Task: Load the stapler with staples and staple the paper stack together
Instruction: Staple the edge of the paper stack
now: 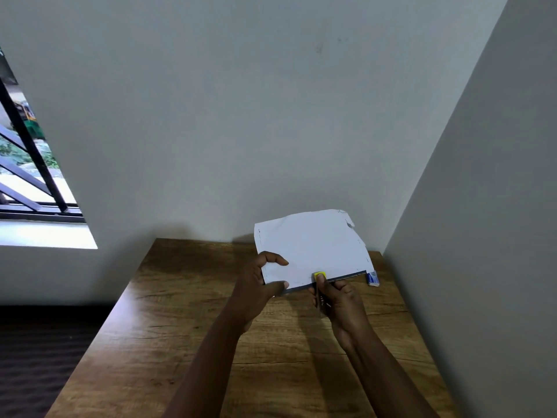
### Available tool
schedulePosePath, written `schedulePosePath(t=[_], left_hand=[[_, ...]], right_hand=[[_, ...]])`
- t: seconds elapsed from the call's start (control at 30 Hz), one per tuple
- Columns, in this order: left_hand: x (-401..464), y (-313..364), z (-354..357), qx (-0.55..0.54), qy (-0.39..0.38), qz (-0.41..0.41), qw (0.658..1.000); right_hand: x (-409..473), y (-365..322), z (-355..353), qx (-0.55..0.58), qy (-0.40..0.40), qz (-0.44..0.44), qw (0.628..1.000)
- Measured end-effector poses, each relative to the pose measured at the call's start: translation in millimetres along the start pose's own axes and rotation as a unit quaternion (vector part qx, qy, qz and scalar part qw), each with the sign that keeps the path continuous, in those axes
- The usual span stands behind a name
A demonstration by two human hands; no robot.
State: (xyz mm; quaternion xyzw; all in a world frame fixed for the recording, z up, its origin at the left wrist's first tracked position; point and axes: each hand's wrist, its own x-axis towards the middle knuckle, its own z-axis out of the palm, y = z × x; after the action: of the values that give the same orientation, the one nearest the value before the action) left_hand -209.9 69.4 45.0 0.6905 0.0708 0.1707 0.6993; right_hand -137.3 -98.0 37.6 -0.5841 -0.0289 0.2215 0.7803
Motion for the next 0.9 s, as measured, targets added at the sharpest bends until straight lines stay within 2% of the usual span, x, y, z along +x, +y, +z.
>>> schedulePosePath(t=[0.2, 0.37, 0.43, 0.5, 0.57, 0.63, 0.73, 0.8, 0.9], left_hand=[[1.6, -1.3, 0.8, -0.002, 0.014, 0.01, 1.0], [3.5, 2.0, -3.4, -0.054, 0.024, -0.004, 0.998], [4.6, 5.5, -7.3, -0.064, 0.022, -0.006, 0.998], [4.8, 7.8, -10.7, -0.086, 0.012, -0.007, 0.996], [4.0, 8.4, -12.6, -0.101, 0.0, -0.013, 0.995], [3.8, 7.4, -14.5, -0.104, -0.014, -0.016, 0.994], [4.3, 6.4, -17.9, -0.108, -0.034, -0.039, 0.993], [4.4, 6.9, -17.2, -0.123, -0.051, -0.061, 0.989], [3.4, 11.1, -17.3, -0.18, -0.075, -0.096, 0.976]], right_hand=[[-1.1, -3.7, -3.6, -0.002, -0.053, -0.005, 0.999], [-3.5, -12.1, -16.8, 0.032, -0.098, -0.033, 0.994], [-3.0, -16.9, -24.3, -0.019, -0.061, -0.058, 0.996], [0.7, -19.9, -34.8, -0.096, 0.019, -0.097, 0.99], [4.4, -24.1, -45.3, -0.113, 0.062, -0.141, 0.982], [5.6, -30.8, -53.6, -0.114, 0.07, -0.192, 0.972], [3.3, -44.0, -58.1, -0.188, 0.056, -0.278, 0.94], [2.2, -49.3, -60.3, -0.22, 0.05, -0.295, 0.928], [2.1, -56.5, -63.5, -0.238, 0.049, -0.278, 0.929]])
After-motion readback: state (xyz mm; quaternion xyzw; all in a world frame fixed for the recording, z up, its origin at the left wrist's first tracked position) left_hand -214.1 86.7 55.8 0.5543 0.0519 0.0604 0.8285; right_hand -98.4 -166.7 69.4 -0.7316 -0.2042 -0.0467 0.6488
